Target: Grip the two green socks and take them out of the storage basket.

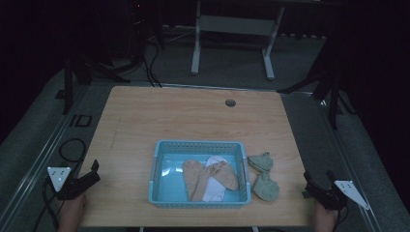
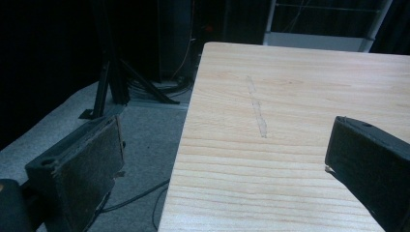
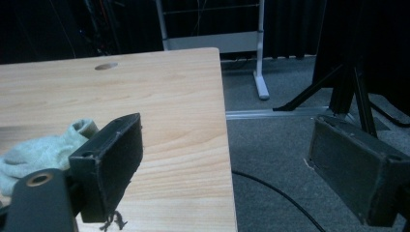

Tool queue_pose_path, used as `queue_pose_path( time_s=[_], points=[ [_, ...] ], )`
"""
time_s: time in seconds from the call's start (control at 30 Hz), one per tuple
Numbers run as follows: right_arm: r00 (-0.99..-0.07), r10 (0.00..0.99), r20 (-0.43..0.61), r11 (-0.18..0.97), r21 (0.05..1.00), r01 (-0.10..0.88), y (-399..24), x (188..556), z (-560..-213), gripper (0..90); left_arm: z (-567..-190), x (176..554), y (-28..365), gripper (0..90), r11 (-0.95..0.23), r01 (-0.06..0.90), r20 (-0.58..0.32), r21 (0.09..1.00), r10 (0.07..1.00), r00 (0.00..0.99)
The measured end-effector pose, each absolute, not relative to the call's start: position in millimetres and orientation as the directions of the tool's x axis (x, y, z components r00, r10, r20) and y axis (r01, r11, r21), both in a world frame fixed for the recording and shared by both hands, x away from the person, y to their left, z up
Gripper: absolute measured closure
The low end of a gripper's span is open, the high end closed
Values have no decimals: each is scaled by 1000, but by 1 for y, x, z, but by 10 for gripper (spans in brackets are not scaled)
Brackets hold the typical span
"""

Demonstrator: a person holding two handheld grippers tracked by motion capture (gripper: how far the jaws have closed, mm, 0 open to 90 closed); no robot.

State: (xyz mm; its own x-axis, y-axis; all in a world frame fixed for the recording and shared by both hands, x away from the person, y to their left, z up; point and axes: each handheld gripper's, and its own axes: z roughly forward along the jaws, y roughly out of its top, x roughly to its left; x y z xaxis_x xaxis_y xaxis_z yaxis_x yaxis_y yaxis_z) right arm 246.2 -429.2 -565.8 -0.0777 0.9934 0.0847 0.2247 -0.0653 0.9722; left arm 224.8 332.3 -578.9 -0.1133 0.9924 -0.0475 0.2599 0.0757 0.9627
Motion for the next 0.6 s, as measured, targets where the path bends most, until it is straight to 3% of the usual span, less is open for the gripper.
queue_pose_path(
  time_s=[0.6],
  points=[
    [-58, 995, 75, -61, 973, 222, -427, 248, -566, 123, -579, 225, 332, 4, 74, 257, -47, 964, 993, -112]
  ],
)
